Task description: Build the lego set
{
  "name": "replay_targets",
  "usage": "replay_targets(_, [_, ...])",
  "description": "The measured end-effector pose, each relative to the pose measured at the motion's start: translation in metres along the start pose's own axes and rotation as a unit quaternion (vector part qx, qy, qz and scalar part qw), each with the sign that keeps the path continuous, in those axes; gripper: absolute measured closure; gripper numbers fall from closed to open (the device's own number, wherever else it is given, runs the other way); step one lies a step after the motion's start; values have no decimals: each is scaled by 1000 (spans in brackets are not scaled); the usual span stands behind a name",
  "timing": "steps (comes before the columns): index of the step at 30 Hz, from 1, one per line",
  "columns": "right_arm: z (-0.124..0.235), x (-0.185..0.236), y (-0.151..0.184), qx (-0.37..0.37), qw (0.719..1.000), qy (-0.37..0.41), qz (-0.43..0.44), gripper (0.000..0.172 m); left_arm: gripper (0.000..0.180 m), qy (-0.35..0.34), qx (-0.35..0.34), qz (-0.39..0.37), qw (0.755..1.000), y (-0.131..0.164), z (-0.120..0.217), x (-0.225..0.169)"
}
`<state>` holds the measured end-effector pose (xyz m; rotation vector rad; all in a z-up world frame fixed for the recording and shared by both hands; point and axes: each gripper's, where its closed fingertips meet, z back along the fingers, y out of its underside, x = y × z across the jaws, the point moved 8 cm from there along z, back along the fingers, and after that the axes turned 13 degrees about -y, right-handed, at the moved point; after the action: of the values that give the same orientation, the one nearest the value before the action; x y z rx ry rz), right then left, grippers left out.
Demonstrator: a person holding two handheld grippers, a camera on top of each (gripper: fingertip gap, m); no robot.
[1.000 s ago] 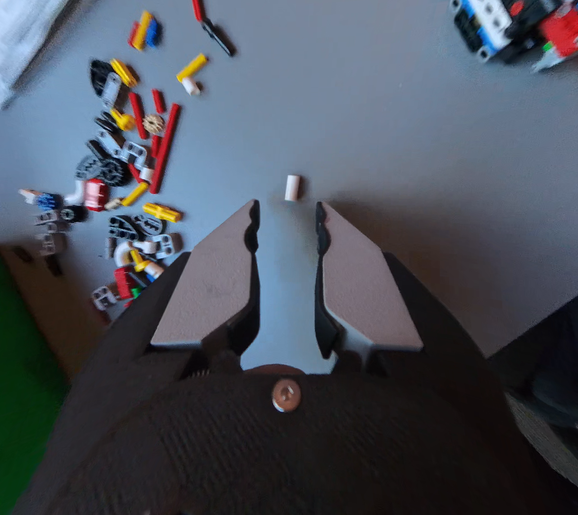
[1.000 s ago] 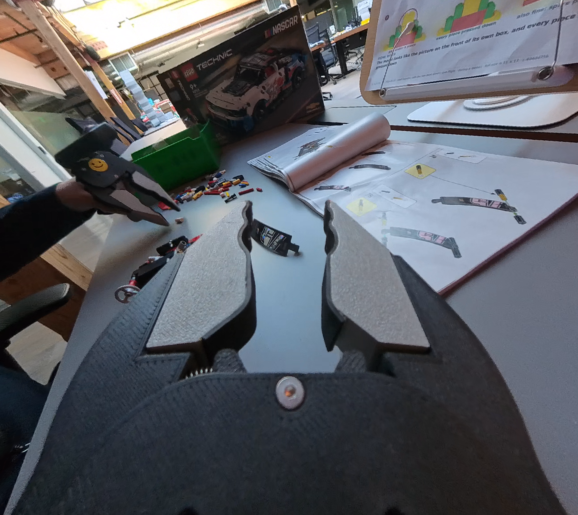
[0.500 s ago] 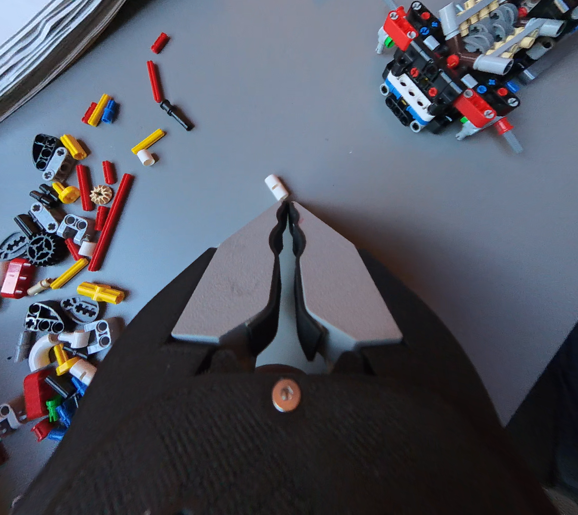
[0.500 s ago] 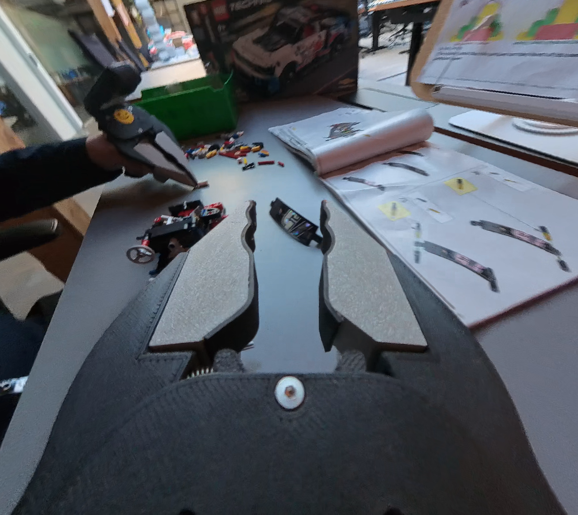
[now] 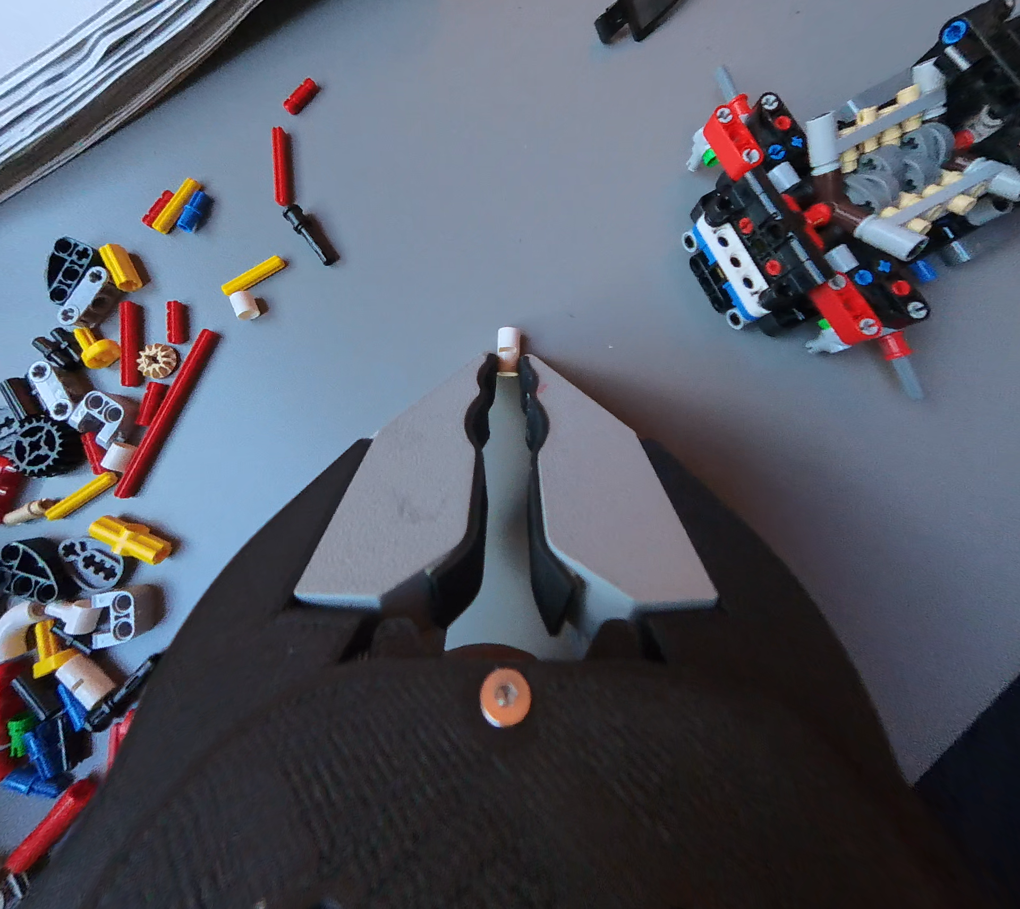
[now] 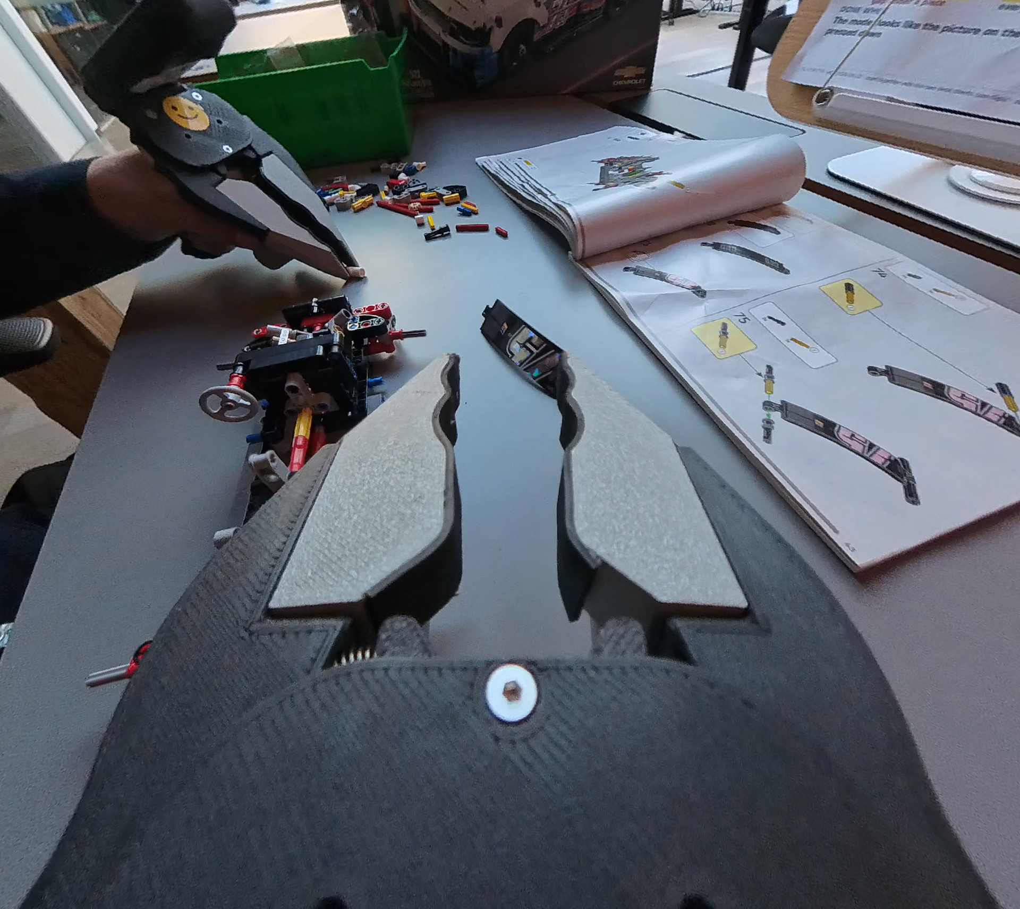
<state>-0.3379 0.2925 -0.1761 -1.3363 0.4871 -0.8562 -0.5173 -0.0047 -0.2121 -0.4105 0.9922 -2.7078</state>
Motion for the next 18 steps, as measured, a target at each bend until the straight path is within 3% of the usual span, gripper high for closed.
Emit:
replay_targets(5, [11,-5,-6,-46,998,-21,-35,144,175,-7,-49,-12,999,3,-3,-3])
replay_targets(8, [17,-6,-10,-73,995,-35,-52,144,175,-52,-93,-68,992,-1,1,-9])
replay_targets(10, [20,-8,-9,-72,996,-31,-52,144,175,-77,-86,-107,988,-1,-2,-14])
replay_targets(14, [24,-11,-8,-59,997,-24,-40,147,175,-130,-100,-180,970,-1,-5,-25])
replay_targets(18, [24,-11,-7,-57,997,-26,-39,148,175,-203,-155,-222,941,-3,-1,-31])
